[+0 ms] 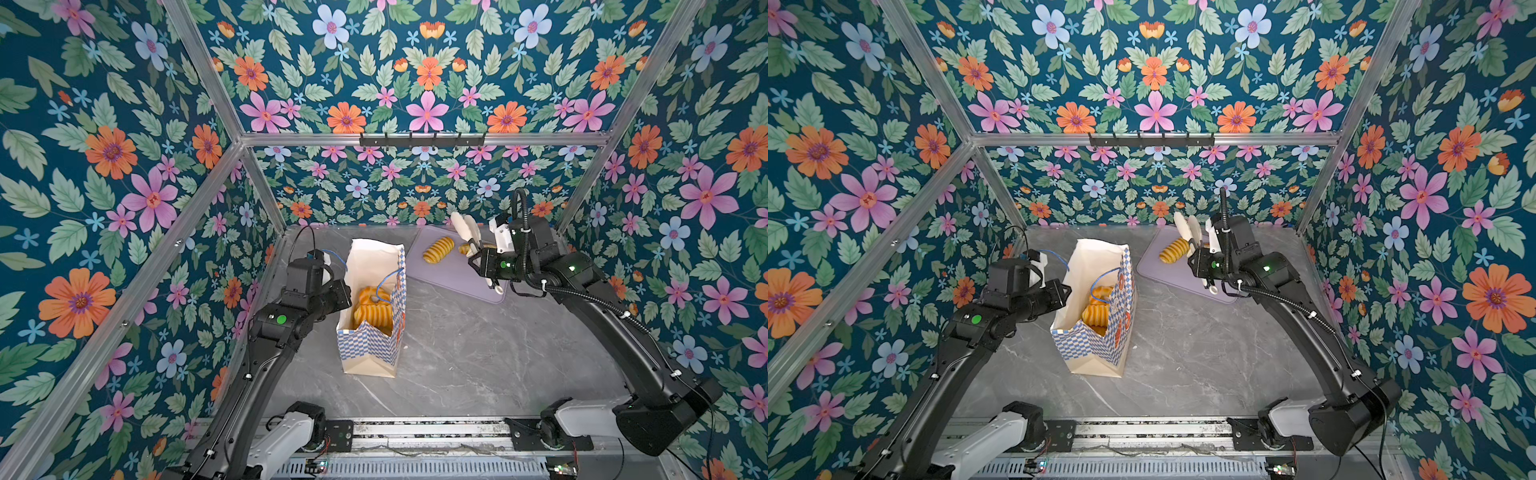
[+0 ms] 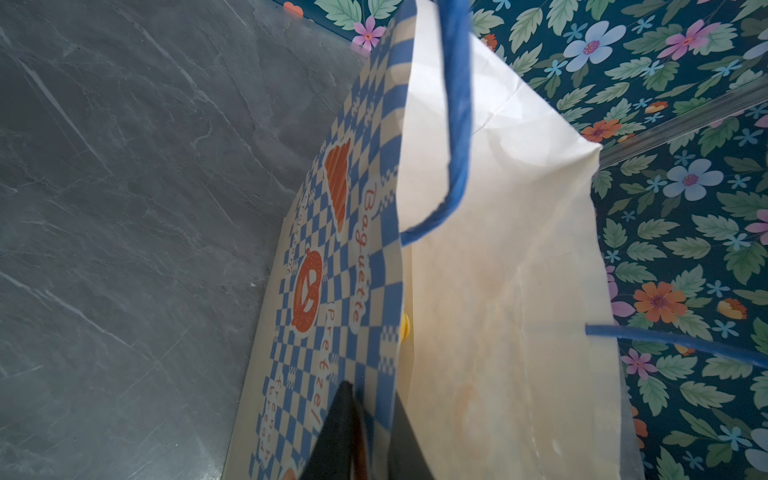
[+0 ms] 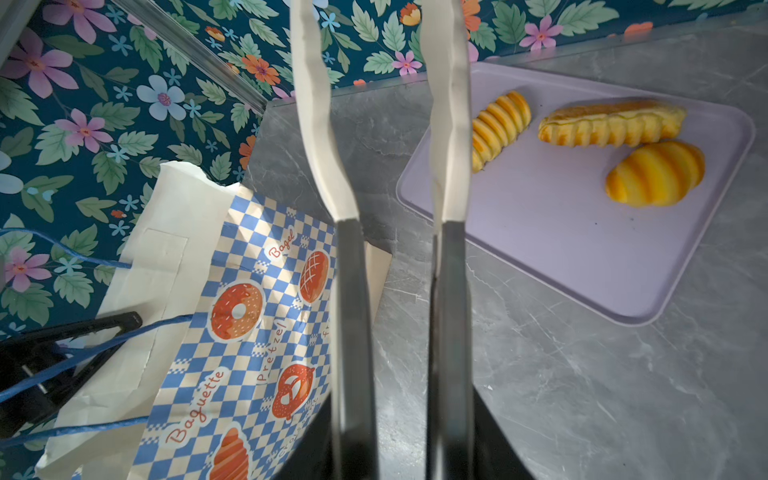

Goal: Place the fake bread into the paper bag
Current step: 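Lower the right tongs and pinch the round striped yellow bun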

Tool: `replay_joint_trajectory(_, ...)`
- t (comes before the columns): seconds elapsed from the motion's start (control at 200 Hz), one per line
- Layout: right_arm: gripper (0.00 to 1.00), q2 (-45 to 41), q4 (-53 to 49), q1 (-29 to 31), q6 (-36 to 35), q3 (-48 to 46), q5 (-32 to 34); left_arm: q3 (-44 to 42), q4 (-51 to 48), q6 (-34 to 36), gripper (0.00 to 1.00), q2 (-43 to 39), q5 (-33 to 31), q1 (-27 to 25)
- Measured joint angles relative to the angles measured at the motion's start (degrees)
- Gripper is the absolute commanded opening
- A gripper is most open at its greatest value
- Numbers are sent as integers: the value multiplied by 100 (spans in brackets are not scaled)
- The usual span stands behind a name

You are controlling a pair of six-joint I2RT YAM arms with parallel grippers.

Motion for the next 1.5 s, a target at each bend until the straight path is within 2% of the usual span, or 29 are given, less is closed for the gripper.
replay_joint_trajectory(0.31,37,-111,297,-518,297,-723,-435,-11,0,0,15,-26,0,0)
replay_joint_trajectory(0.615,36,-70,780,-1419,730,-1742,-1106,-85,79,0,15,-39,2,0)
replay_joint_trajectory(0.87,36,-9,1016,-1930,907,-2297,-1453,-138,120,0,16,-37,26,2)
replay_joint_trajectory(1.205,37,195,1106,-2472,1040,-2461,-1720,-254,236,-2,16,-61,101,0)
replay_joint_trajectory(1.5,39,946,752,-2673,719,-1895,-1464,-313,337,0,16,-50,240,0)
